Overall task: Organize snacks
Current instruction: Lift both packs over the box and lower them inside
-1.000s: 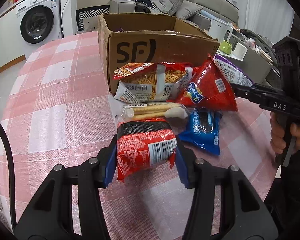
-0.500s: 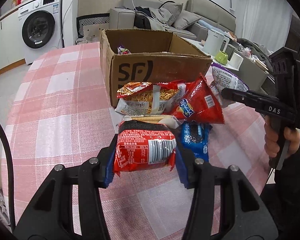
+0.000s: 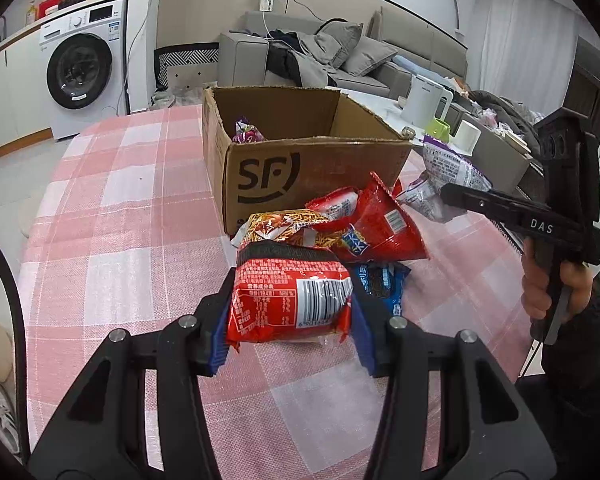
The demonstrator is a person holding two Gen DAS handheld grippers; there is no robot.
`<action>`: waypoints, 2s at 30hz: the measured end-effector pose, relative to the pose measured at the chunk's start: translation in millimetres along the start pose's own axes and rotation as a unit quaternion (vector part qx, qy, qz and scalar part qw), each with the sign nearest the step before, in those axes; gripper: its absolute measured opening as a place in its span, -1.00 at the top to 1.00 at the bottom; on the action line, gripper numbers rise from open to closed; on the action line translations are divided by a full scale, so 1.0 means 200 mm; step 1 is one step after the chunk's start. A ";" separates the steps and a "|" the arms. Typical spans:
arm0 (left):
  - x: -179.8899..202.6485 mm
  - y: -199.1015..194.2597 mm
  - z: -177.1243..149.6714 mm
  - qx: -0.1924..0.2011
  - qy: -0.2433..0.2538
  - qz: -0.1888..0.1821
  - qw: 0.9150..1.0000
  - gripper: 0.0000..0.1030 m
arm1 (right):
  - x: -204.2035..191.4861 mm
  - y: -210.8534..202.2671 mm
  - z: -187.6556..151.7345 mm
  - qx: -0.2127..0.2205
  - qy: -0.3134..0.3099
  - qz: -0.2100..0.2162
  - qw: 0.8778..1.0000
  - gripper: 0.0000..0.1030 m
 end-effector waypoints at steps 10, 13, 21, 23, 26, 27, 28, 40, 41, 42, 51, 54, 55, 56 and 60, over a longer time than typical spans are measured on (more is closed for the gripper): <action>0.02 -0.10 0.05 0.041 -0.013 0.018 0.999 0.09 | -0.03 -0.08 0.03 0.018 -0.002 0.004 1.000 0.10; 0.03 -0.11 0.06 0.046 -0.015 0.020 0.999 0.09 | -0.04 -0.09 0.04 0.020 -0.003 0.004 1.000 0.10; 0.05 -0.14 0.12 0.064 -0.005 0.037 0.997 0.09 | -0.06 -0.13 0.07 0.030 -0.001 0.003 1.000 0.10; 0.05 -0.15 0.14 0.069 -0.002 0.040 0.997 0.09 | -0.05 -0.14 0.08 0.034 0.000 0.003 0.999 0.10; 0.07 -0.15 0.18 0.076 -0.002 0.039 0.996 0.09 | -0.07 -0.16 0.11 0.040 0.001 0.005 0.999 0.10; 0.07 -0.14 0.19 0.079 -0.003 0.039 0.996 0.09 | -0.07 -0.16 0.12 0.043 0.001 0.005 0.999 0.10; 0.07 -0.15 0.21 0.082 -0.004 0.039 0.996 0.09 | -0.07 -0.17 0.13 0.046 0.002 0.005 0.999 0.10; 0.09 -0.12 0.37 0.103 -0.023 0.036 0.994 0.09 | -0.10 -0.15 0.25 0.056 0.002 0.013 0.998 0.10; 0.10 -0.12 0.38 0.105 -0.023 0.038 0.994 0.09 | -0.11 -0.14 0.26 0.056 0.002 0.015 0.998 0.10; 0.10 -0.11 0.39 0.106 -0.023 0.039 0.993 0.09 | -0.12 -0.14 0.27 0.055 0.001 0.017 0.998 0.10; 0.09 -0.05 0.52 0.113 -0.025 0.054 0.992 0.09 | -0.15 -0.08 0.36 0.054 -0.001 0.028 0.998 0.10; 0.09 -0.02 0.55 0.113 -0.025 0.057 0.992 0.09 | -0.15 -0.06 0.38 0.053 -0.001 0.029 0.998 0.10; 0.09 -0.01 0.55 0.113 -0.024 0.057 0.992 0.09 | -0.14 -0.05 0.39 0.052 -0.001 0.029 0.998 0.10; 0.10 0.00 0.56 0.112 -0.024 0.058 0.992 0.09 | -0.14 -0.04 0.39 0.051 -0.001 0.029 0.998 0.10; 0.09 0.06 0.61 0.113 -0.023 0.062 0.991 0.09 | -0.14 -0.01 0.41 0.047 0.001 0.031 0.998 0.10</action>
Point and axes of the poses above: each gripper's, at about its wrist camera, not at the fingertips, and y roughly the way its jaws point, x to its right, z to its top, the point moved 4 cm from there along y, roughly the way its jaws point, and after that the axes turned 1 degree about -y, right-handed, at the moved point
